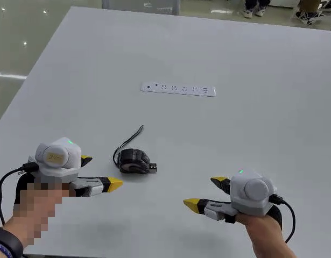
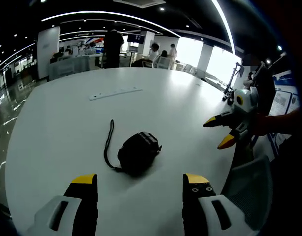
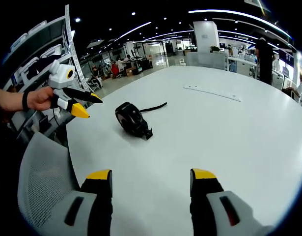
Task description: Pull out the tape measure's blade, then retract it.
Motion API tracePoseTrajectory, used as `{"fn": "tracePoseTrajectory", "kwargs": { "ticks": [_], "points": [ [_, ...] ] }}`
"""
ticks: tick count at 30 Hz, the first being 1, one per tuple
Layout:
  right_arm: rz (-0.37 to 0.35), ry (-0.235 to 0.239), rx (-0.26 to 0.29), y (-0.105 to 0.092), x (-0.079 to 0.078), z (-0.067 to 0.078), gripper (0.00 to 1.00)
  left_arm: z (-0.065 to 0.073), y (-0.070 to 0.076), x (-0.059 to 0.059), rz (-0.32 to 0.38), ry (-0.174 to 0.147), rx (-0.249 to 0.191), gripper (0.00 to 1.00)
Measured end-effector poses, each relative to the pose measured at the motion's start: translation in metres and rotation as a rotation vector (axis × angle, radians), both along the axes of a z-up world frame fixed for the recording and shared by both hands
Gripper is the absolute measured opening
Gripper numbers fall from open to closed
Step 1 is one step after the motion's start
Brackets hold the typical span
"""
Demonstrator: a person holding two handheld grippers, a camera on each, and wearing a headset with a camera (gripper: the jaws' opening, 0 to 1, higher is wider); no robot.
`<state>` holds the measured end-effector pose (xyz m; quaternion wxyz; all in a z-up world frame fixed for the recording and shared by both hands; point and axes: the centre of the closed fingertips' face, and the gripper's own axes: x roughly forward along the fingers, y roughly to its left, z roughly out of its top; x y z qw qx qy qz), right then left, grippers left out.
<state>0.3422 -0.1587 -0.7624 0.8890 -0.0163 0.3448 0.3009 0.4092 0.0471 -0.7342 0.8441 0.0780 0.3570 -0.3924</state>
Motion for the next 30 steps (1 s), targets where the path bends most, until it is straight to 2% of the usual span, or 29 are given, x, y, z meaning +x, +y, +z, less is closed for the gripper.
{"fn": "tracePoseTrajectory", "kwargs": {
  "ticks": [9,15,18,22,26,30],
  "points": [
    [0.076,0.02,-0.014,0.017,0.015,-0.01,0.64,-0.008,-0.012,0.008,-0.098,0.005,0.046,0.67],
    [0.131,0.059,-0.029,0.023,0.016,-0.027,0.64,-0.011,-0.022,0.019,-0.139,0.004,0.055,0.67],
    [0.145,0.072,-0.034,0.024,0.019,-0.032,0.64,-0.014,-0.025,0.023,-0.169,-0.001,0.077,0.67],
    [0.153,0.077,-0.032,0.025,0.027,-0.035,0.63,-0.018,-0.029,0.031,-0.195,0.005,0.084,0.67],
    [0.168,0.08,-0.036,0.027,0.037,-0.038,0.63,-0.026,-0.03,0.04,-0.228,0.01,0.112,0.67],
    [0.186,0.084,-0.042,0.029,0.043,-0.041,0.63,-0.033,-0.033,0.044,-0.248,0.019,0.13,0.67]
  ]
}}
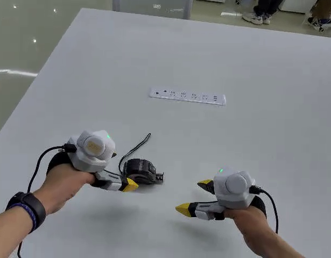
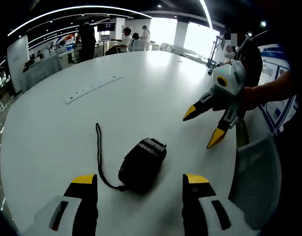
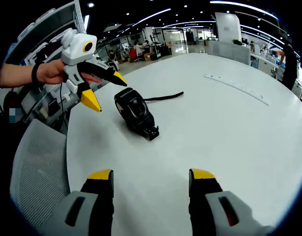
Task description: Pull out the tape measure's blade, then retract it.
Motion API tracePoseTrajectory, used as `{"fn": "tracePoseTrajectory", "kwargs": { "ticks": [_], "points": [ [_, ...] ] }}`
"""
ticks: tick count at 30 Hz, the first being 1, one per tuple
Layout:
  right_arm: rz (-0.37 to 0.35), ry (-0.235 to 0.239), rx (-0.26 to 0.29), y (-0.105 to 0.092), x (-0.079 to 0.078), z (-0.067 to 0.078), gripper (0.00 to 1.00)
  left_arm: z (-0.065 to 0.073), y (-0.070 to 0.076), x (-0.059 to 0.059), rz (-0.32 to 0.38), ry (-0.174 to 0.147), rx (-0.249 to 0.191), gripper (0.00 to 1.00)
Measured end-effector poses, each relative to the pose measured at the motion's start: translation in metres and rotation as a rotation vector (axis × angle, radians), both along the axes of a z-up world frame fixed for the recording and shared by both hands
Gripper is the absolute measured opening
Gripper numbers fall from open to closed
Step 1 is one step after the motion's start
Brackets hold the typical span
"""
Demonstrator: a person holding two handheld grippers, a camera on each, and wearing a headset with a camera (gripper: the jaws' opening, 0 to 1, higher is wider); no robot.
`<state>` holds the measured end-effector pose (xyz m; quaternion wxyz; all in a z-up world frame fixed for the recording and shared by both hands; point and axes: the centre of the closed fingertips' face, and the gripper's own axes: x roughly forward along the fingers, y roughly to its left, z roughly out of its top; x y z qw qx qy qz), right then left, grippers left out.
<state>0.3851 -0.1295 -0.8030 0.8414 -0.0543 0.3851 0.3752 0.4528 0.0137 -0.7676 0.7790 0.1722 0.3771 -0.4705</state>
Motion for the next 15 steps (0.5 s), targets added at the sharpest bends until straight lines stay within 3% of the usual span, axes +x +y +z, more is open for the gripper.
{"fn": "tracePoseTrajectory", "kwargs": {
  "ticks": [2,6,15],
  "points": [
    [0.006,0.002,-0.004,0.0,0.004,-0.002,0.63,-0.003,-0.004,0.0,-0.021,0.012,0.005,0.67],
    [0.011,0.014,-0.001,0.001,0.01,-0.007,0.62,-0.009,-0.008,-0.001,-0.091,0.014,0.054,0.67],
    [0.037,0.017,-0.009,0.006,0.023,-0.008,0.61,-0.021,-0.02,-0.003,-0.247,0.0,0.143,0.67]
  ]
}}
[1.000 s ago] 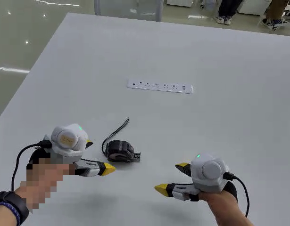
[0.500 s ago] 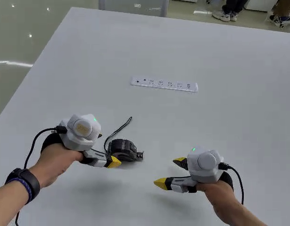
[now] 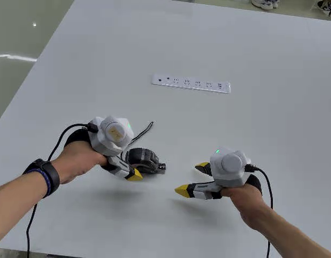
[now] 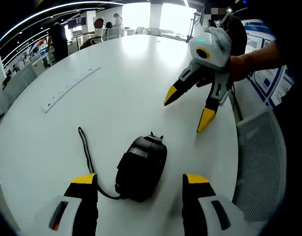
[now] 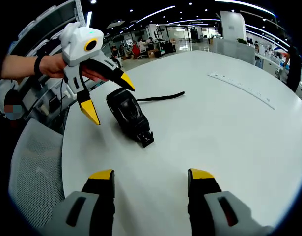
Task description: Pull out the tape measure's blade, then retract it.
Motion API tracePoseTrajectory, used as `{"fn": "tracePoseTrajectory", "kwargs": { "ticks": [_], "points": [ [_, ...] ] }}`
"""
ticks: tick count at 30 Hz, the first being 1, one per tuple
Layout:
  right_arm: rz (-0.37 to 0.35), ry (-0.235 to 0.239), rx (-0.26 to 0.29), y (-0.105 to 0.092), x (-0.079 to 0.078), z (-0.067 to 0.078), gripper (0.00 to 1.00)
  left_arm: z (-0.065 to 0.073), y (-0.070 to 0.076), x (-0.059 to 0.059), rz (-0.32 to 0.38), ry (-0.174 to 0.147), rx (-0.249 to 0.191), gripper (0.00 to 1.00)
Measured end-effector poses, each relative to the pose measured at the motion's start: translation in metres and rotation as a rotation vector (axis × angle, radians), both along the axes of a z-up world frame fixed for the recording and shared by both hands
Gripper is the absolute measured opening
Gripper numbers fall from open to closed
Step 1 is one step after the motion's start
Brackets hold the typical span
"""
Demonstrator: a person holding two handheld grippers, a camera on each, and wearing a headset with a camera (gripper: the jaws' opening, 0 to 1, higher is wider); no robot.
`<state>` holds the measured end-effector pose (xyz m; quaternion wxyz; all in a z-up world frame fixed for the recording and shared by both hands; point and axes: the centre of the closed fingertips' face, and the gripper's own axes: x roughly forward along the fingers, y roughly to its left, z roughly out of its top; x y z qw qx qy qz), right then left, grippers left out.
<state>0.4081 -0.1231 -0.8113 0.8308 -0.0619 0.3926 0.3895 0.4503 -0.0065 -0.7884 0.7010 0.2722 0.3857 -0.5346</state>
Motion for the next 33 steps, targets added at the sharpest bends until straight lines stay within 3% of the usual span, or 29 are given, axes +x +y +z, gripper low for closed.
{"fn": "tracePoseTrajectory", "kwargs": {
  "ticks": [7,12,21,25,26,33],
  "points": [
    [0.032,0.008,-0.013,0.005,0.009,-0.003,0.6,-0.008,-0.008,-0.008,-0.095,0.024,0.032,0.66],
    [0.062,0.006,-0.009,0.015,0.015,-0.003,0.6,-0.015,-0.008,-0.005,-0.132,0.017,0.069,0.66],
    [0.147,-0.004,-0.027,0.034,0.025,-0.004,0.58,-0.015,-0.014,0.002,-0.176,-0.007,0.07,0.48],
    [0.21,-0.014,-0.066,0.039,0.027,-0.007,0.56,-0.013,-0.019,0.002,-0.211,-0.029,0.073,0.38],
    [0.224,-0.019,-0.075,0.04,0.028,-0.007,0.55,-0.013,-0.018,0.006,-0.221,-0.053,0.089,0.37],
    [0.291,-0.022,-0.121,0.044,0.033,-0.013,0.43,-0.017,-0.019,0.006,-0.233,-0.029,0.091,0.36]
  ]
}}
